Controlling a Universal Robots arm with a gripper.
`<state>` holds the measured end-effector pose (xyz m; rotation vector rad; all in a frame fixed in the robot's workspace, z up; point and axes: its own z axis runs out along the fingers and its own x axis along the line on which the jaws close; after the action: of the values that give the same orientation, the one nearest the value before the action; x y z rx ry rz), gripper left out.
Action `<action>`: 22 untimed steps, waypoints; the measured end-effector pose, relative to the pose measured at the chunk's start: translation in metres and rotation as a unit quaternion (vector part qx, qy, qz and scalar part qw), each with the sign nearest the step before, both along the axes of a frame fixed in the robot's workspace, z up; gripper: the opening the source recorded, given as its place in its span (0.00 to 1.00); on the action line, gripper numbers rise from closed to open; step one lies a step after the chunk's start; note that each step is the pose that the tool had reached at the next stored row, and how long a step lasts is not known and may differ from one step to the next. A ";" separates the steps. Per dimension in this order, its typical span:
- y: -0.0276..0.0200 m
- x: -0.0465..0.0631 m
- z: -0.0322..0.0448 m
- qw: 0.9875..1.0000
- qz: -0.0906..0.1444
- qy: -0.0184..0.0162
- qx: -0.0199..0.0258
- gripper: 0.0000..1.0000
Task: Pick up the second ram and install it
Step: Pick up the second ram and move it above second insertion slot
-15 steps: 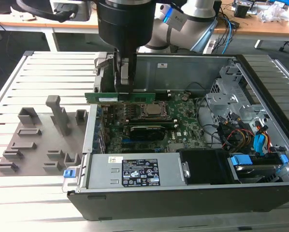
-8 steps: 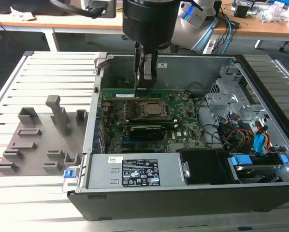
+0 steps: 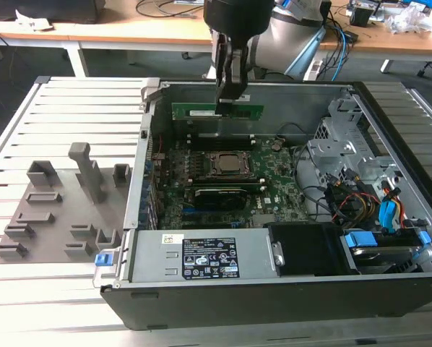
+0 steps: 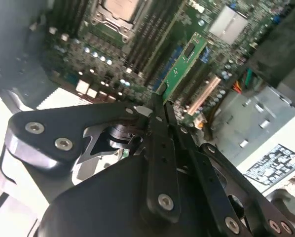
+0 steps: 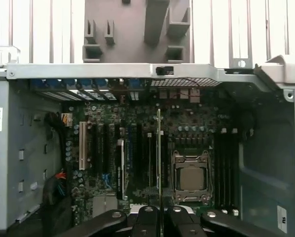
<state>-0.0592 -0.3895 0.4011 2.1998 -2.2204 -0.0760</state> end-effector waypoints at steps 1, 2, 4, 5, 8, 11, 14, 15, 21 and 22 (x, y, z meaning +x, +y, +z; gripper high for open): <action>0.0033 0.000 -0.0001 1.000 0.000 0.000 0.000 0.13; 0.0072 0.001 -0.0003 1.000 0.000 0.000 0.000 0.13; 0.0139 0.005 -0.0017 1.000 0.000 0.000 0.000 0.13; 0.0145 0.006 -0.0021 1.000 0.000 0.000 0.000 0.13; 0.0149 0.007 -0.0034 1.000 0.000 0.000 0.000 0.13; 0.0151 0.008 -0.0053 1.000 0.000 0.000 -0.001 0.13; 0.0152 0.010 -0.0094 1.000 0.000 0.000 -0.001 0.13; 0.0149 0.011 -0.0107 1.000 0.000 0.000 -0.001 0.13; -0.0018 0.011 -0.0160 1.000 0.000 0.000 -0.001 0.13; -0.0018 0.011 -0.0161 1.000 0.000 0.000 -0.001 0.13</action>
<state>-0.0482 -0.3913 0.3850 2.1989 -2.2195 -0.0753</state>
